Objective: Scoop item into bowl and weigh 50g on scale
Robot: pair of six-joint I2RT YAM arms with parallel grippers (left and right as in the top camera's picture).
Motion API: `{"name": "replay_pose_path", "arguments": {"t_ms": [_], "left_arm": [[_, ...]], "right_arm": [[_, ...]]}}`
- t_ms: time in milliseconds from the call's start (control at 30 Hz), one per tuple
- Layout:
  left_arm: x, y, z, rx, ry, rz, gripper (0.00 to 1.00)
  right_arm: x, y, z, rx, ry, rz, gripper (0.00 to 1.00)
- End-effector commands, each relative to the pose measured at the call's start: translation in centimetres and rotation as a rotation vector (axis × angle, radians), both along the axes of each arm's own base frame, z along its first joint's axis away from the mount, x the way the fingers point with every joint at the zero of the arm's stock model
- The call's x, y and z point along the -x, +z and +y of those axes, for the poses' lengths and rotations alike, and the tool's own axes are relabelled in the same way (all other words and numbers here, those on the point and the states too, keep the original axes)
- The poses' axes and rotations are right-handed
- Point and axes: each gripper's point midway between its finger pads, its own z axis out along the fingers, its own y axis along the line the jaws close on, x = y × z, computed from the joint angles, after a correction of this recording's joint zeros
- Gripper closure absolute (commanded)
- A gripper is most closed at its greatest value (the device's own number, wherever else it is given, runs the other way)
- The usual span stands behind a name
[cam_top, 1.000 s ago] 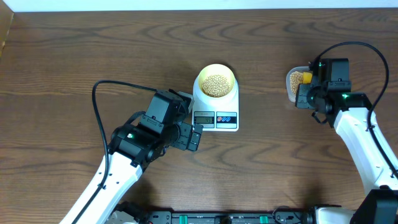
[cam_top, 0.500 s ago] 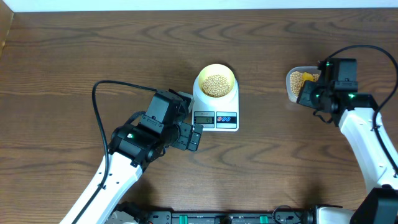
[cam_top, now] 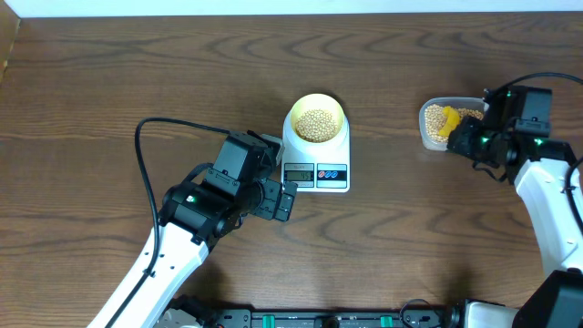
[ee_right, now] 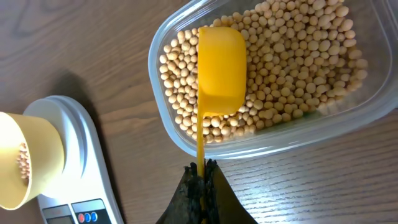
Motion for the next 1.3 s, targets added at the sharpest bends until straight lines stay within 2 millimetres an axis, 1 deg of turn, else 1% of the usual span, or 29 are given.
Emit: {"name": "replay_pose_path", "arguments": {"t_ms": [0, 233, 500, 667, 833, 933, 1067, 1267], "left_arm": [[-0.1, 0.0, 0.2, -0.009, -0.008, -0.004, 0.02], [-0.1, 0.0, 0.2, -0.009, -0.008, -0.004, 0.02], [-0.1, 0.0, 0.2, -0.009, -0.008, -0.004, 0.02], [-0.1, 0.0, 0.2, -0.009, -0.008, -0.004, 0.02], [-0.1, 0.0, 0.2, -0.009, -0.008, -0.004, 0.02], [-0.1, 0.0, 0.2, -0.009, -0.008, -0.004, 0.02], [-0.1, 0.0, 0.2, -0.009, -0.008, -0.004, 0.02], [-0.1, 0.0, 0.2, -0.009, -0.008, -0.004, 0.02]], "right_arm": [[-0.1, 0.2, -0.1, -0.041, -0.006, -0.004, 0.99], [0.0, 0.6, -0.4, -0.101, -0.009, -0.017, 0.99], [0.7, 0.6, -1.9, -0.12, -0.054, 0.001, 0.99], [0.7, 1.7, -1.7, -0.165, -0.046, -0.031, 0.99], [0.9, 2.9, -2.0, -0.155, -0.051, -0.068, 0.99], [1.0, 3.4, -2.5, -0.143, -0.064, -0.084, 0.99], [1.1, 3.6, -3.2, -0.129, -0.085, -0.089, 0.99], [1.1, 3.6, -3.1, -0.134, -0.083, -0.09, 0.99]]}}
